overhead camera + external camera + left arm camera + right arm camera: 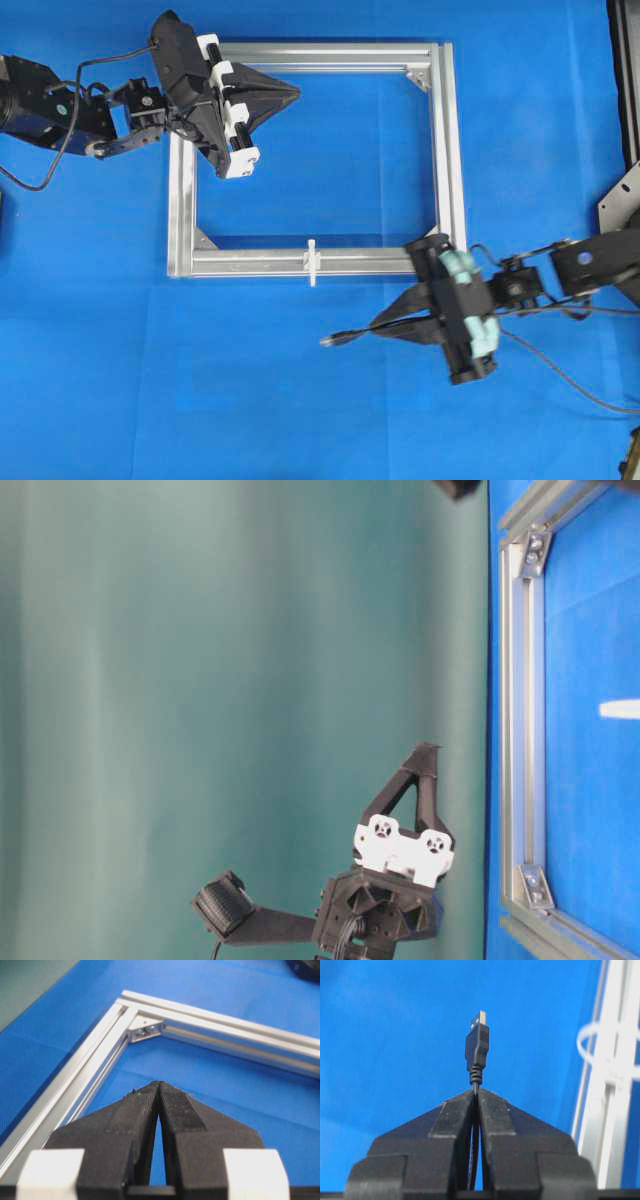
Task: Insert the wire through the string loop located in the center.
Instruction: 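Push the USB plug leftward through the white zip-tie loop with the right gripper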
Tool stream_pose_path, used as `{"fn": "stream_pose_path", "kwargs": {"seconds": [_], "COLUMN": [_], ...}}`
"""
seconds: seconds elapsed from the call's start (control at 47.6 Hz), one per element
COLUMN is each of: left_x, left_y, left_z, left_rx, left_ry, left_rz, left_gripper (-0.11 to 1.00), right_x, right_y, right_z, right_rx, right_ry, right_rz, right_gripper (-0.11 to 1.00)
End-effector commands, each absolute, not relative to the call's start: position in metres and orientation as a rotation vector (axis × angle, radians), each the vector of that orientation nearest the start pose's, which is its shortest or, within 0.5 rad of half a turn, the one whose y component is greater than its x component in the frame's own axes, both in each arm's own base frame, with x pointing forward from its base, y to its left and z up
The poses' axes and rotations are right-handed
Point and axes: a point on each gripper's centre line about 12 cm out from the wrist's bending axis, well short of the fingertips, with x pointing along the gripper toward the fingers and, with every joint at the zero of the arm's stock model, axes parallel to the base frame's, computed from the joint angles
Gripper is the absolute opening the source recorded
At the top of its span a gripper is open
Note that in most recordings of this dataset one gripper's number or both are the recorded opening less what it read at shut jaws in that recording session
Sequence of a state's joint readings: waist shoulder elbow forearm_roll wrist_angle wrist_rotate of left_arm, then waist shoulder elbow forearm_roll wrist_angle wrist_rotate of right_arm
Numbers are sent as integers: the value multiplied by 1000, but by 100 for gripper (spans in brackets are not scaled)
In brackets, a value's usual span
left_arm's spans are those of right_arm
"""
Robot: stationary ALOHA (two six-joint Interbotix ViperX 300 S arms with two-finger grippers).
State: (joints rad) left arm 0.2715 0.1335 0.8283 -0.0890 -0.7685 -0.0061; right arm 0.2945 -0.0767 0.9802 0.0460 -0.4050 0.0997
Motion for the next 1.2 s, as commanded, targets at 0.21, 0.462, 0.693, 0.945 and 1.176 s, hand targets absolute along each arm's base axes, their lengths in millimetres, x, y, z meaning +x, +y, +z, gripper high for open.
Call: {"fn": "stream_pose_path", "kwargs": {"seconds": [0.21,0.462,0.693,0.945,1.176], "left_x": [371,372,372,372,372], "left_y": [110,108,106,106,107], "left_z": [160,161,160,160,161], "left_rx": [-85,-85,-86,-86,-86], "left_ry": [147,145,147,148,147], "left_rz": [335,328,326,326,325], "left_gripper": [0,0,0,0,0], "right_x": [298,304,311,316,316], "right_y": [87,75,43,22,21], "right_z": [149,149,147,143,143], "right_rx": [89,96,118,134,135], "right_ry": [471,457,454,448,442], "right_rz": [222,182,79,11,8], "right_gripper": [-2,-2,-2,-2,-2]}}
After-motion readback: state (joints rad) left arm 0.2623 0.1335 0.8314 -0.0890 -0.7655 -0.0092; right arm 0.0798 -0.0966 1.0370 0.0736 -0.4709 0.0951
